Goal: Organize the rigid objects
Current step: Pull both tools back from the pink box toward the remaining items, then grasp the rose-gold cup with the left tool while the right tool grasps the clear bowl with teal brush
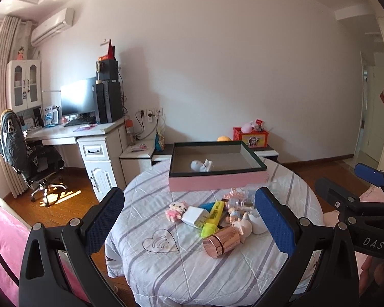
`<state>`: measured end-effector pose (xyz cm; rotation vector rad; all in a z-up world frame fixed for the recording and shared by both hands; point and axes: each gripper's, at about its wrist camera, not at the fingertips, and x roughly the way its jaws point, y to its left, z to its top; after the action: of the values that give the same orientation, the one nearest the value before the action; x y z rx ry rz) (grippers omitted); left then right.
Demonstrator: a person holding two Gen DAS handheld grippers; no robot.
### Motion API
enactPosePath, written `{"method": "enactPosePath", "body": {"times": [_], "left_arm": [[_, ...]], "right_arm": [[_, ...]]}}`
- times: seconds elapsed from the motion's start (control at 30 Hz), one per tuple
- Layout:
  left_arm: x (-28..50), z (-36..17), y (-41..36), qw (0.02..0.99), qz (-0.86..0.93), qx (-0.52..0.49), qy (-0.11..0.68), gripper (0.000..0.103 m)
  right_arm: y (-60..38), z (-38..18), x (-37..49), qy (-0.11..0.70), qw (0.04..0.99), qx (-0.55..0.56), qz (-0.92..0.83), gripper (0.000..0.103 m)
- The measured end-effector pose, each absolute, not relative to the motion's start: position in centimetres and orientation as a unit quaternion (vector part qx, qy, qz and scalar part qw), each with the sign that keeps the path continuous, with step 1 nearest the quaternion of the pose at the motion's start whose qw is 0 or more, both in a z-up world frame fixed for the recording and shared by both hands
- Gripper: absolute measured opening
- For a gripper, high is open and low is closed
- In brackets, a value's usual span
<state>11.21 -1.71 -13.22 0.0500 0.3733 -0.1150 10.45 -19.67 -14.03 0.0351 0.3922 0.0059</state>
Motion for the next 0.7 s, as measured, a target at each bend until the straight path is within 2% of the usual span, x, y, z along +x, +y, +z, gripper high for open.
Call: {"method": "enactPosePath", "body": {"times": [0.4,0.7], "left_arm": [[18.0,-24.2,-5.4,0.934,-0.081,0.038,0.345,0.103],[21.2,-26.9,-5.8,0.923,-0.085,0.032,0.375,0.103]], "right_arm": [[-23.2,-24.4,16.4,0.326,0.944,0.036,-0.013,0.103],[-24.3,-27.7,19.8,0.366,0.930,0.042,-0.014,0.103]]}}
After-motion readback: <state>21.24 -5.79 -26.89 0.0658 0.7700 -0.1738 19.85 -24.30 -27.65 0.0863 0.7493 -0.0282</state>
